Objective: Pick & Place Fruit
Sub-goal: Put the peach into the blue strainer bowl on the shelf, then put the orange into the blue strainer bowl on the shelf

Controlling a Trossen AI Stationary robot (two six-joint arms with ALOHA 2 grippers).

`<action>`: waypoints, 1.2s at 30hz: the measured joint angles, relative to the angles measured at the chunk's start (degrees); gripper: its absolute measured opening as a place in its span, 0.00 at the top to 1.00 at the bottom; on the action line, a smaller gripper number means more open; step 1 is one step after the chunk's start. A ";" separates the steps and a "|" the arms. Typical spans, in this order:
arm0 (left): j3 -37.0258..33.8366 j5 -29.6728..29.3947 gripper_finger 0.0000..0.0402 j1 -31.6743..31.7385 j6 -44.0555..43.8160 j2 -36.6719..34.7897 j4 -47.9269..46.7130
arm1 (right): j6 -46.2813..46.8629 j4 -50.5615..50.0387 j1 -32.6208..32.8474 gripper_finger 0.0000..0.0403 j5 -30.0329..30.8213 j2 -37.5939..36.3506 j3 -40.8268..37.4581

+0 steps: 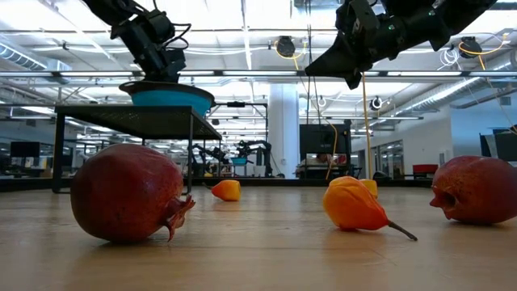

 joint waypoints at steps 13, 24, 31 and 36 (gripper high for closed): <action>0.00 0.01 0.54 -0.16 0.02 0.00 -2.21 | 0.00 0.63 0.00 1.00 0.00 0.02 0.00; 3.80 -0.01 0.47 -2.64 -2.39 -6.67 -3.74 | 0.00 0.63 0.00 1.00 -0.20 0.02 0.00; 5.05 0.11 0.47 -11.41 -11.07 -15.28 -5.82 | -0.22 -0.10 0.09 1.00 -0.35 0.02 0.00; 5.05 0.15 0.47 -21.04 -16.76 -19.13 -6.32 | -0.22 -2.76 0.15 1.00 -1.77 0.02 0.00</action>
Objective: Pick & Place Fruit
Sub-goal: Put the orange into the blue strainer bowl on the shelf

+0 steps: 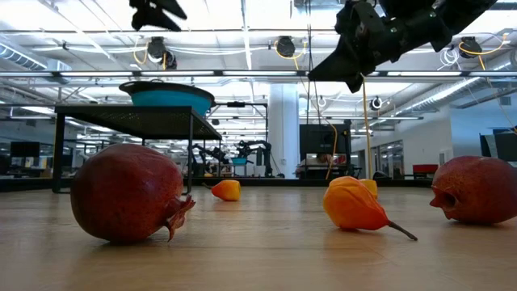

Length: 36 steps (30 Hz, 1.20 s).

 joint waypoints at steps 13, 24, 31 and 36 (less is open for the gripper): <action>-0.42 -2.67 0.47 -18.09 -7.10 0.53 7.86 | -1.05 -8.04 0.02 1.00 -16.03 0.00 0.00; -6.19 -9.06 0.47 -27.30 -8.97 3.25 17.71 | -3.53 -17.64 5.50 1.00 -17.71 -2.66 0.00; -13.41 -11.47 0.47 -31.76 -11.46 3.10 26.82 | -1.46 -27.24 12.44 1.00 -10.42 -10.34 0.00; -17.39 -14.66 0.47 -34.89 -13.41 3.00 28.05 | 2.79 -34.06 17.53 1.00 -9.03 -15.38 0.00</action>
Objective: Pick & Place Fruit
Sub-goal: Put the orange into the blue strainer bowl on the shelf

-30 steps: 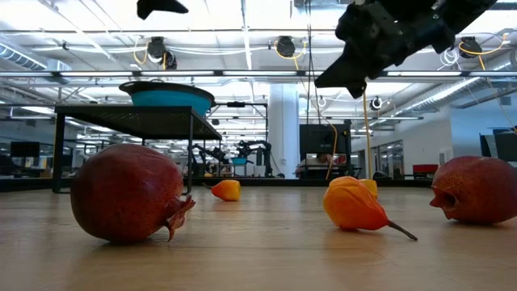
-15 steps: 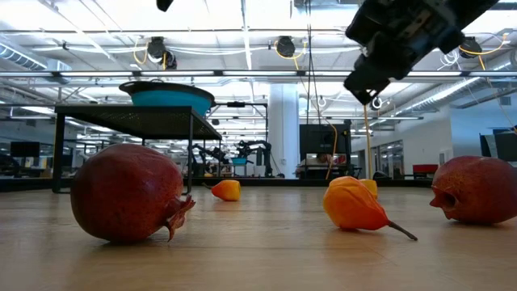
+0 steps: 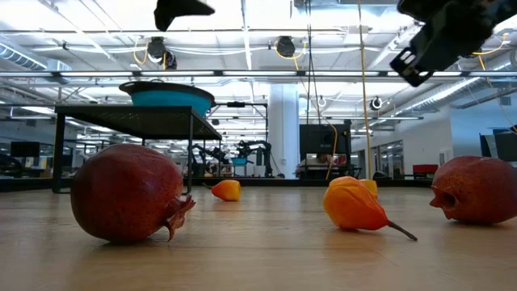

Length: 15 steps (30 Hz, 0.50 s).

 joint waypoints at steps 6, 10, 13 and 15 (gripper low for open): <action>-5.56 -2.82 0.47 -3.28 -1.45 -0.37 5.13 | 6.22 -8.37 6.27 1.00 5.88 -3.74 0.00; -8.38 -3.04 0.47 -4.45 -2.09 -2.33 8.46 | 10.15 -12.68 9.85 1.00 7.86 -4.16 0.00; -10.52 -3.12 0.47 -4.83 -2.69 -4.26 7.58 | 10.23 -15.14 11.63 1.00 8.04 -3.66 0.00; -11.65 -3.86 0.47 -5.00 -2.75 -6.17 7.82 | 9.97 -16.49 12.35 1.00 9.09 -3.08 0.00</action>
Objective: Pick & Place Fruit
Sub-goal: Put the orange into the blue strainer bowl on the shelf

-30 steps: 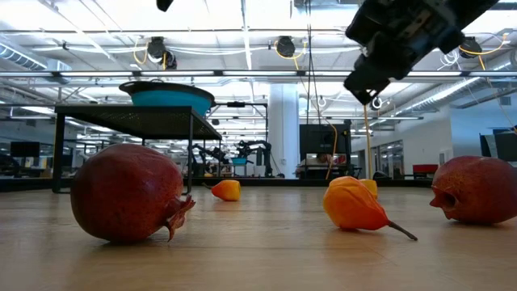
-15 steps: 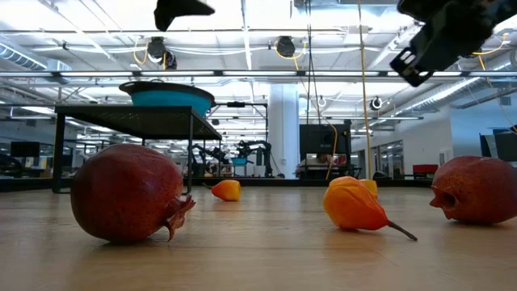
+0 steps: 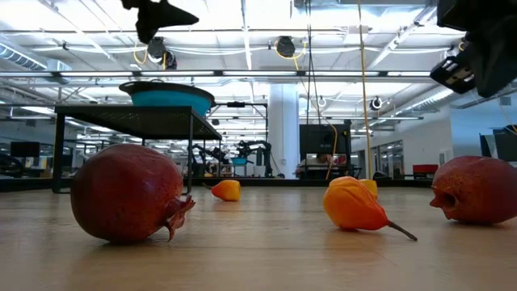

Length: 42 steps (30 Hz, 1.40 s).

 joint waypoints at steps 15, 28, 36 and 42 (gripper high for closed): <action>-8.39 -0.23 0.47 0.04 1.57 -15.25 -0.33 | -12.00 -4.58 0.16 0.87 0.01 3.36 0.00; -8.84 -0.24 0.47 0.04 1.52 -16.22 -0.20 | -10.97 -3.34 0.16 0.51 -1.74 13.04 0.00; -8.84 -0.24 0.47 0.04 1.39 -16.22 0.02 | -2.31 -2.55 -1.23 0.36 -1.57 18.02 0.00; -8.84 -0.24 0.47 0.04 1.39 -16.22 0.00 | 1.57 -2.35 -2.56 0.31 -1.58 18.87 0.00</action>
